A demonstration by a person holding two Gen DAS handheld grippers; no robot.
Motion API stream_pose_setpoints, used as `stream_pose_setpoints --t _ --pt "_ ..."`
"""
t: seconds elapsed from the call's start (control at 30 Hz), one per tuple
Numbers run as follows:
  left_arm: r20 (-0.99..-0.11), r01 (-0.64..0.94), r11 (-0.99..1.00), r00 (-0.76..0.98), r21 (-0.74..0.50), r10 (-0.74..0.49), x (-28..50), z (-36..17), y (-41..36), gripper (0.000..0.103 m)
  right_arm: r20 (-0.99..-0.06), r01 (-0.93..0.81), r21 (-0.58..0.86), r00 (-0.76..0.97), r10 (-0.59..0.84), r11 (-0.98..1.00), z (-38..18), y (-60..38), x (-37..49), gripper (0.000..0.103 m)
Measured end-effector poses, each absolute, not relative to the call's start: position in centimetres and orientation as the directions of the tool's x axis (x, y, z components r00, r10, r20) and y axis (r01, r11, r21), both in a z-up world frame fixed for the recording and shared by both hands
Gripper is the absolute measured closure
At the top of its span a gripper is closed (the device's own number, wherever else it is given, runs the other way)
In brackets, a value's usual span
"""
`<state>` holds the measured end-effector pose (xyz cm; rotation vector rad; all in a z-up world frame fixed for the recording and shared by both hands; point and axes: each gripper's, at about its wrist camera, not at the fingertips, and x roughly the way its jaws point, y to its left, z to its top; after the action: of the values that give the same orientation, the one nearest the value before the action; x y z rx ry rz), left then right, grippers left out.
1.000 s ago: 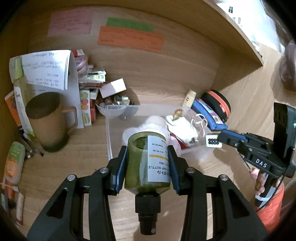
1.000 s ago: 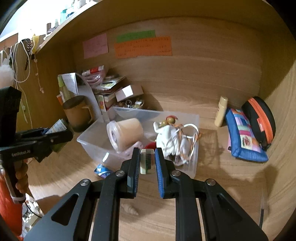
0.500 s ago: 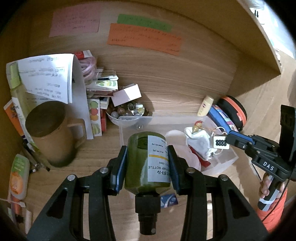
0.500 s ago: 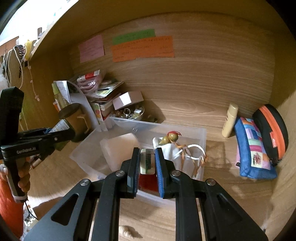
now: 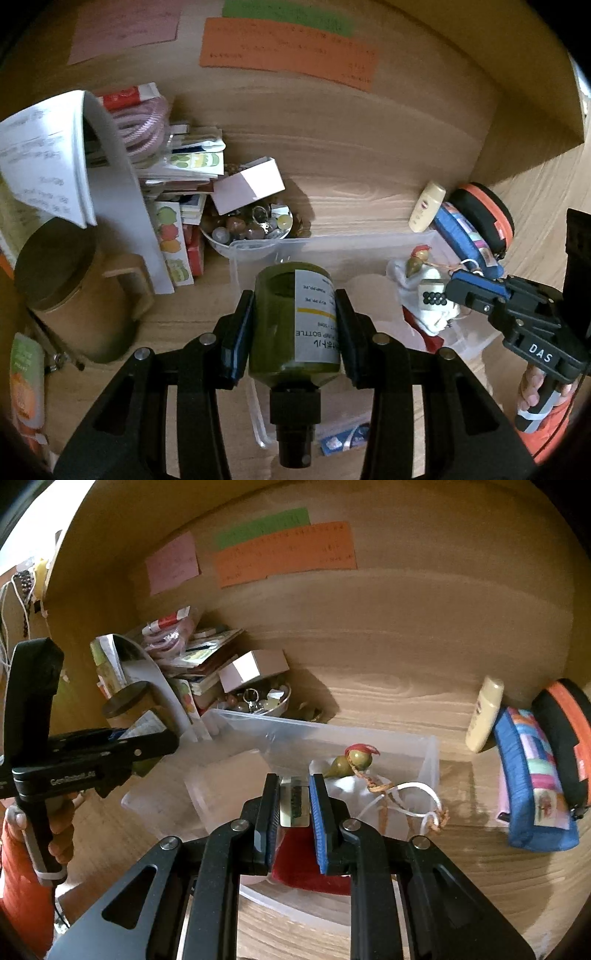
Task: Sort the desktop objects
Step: 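Carry the green bottle and glass vial with both grippers over the clear box, then lower the green bottle and glass vial into the clear box and open both grippers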
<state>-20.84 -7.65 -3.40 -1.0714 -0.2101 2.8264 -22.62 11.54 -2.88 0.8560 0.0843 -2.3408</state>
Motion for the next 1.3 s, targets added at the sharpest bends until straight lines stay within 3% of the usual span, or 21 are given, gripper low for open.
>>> stream_pose_setpoints --t 0.83,1.1,1.17,1.3 --pt "-0.698 -0.038 -0.986 -0.702 -0.16 0.14 -24.5 -5.7 -6.6 0.062 -0.648 0.564 0.138 -0.57 -0.505 -0.814 -5.0 10.6 -23.9 0.088" --pt "-0.689 -0.041 -0.985 -0.709 -0.169 0.148 -24.2 -5.5 -6.7 0.057 -0.645 0.568 0.11 -0.584 -0.493 -0.816 -5.0 10.3 -23.6 0.083" --pt "-0.681 -0.043 -0.984 -0.717 -0.175 0.152 -24.1 -5.4 -6.7 0.052 -0.634 0.569 0.12 -0.587 -0.504 -0.814 -4.7 10.5 -23.4 0.077" --pt "-0.67 -0.039 -0.979 -0.724 -0.202 0.167 -23.8 -5.3 -7.1 0.047 -0.612 0.581 0.144 -0.584 -0.534 -0.801 -4.3 10.8 -23.2 0.076"
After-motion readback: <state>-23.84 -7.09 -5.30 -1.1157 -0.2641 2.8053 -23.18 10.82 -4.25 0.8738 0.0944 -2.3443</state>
